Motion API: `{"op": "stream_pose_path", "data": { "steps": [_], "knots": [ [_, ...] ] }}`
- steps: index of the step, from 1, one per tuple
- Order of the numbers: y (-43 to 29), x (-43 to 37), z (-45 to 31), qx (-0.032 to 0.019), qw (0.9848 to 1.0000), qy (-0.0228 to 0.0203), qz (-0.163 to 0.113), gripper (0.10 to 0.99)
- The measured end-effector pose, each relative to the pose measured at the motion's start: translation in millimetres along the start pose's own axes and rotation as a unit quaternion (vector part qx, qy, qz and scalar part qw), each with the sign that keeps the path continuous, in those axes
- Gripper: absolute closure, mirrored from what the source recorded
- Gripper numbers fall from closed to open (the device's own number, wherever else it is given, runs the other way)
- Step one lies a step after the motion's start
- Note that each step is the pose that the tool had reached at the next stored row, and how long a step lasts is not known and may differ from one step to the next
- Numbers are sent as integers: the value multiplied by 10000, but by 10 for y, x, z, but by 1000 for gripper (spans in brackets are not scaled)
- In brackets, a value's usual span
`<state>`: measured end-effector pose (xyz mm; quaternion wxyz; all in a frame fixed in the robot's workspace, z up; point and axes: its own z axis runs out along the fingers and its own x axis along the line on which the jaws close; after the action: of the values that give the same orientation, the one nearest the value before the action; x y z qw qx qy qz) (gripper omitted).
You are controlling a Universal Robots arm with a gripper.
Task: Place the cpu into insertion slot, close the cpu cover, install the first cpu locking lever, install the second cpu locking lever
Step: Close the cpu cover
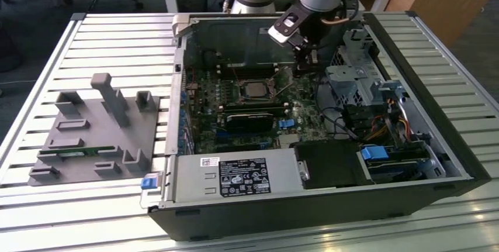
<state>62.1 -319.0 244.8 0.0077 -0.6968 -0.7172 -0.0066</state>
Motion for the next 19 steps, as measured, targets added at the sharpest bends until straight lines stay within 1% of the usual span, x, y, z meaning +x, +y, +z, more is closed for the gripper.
{"op": "stream_pose_path", "data": {
  "steps": [8,19],
  "knots": [
    [-141,9,11,0,10000,0,0,980],
    [-327,23,58,0,10000,1,0,980]
  ]
}}
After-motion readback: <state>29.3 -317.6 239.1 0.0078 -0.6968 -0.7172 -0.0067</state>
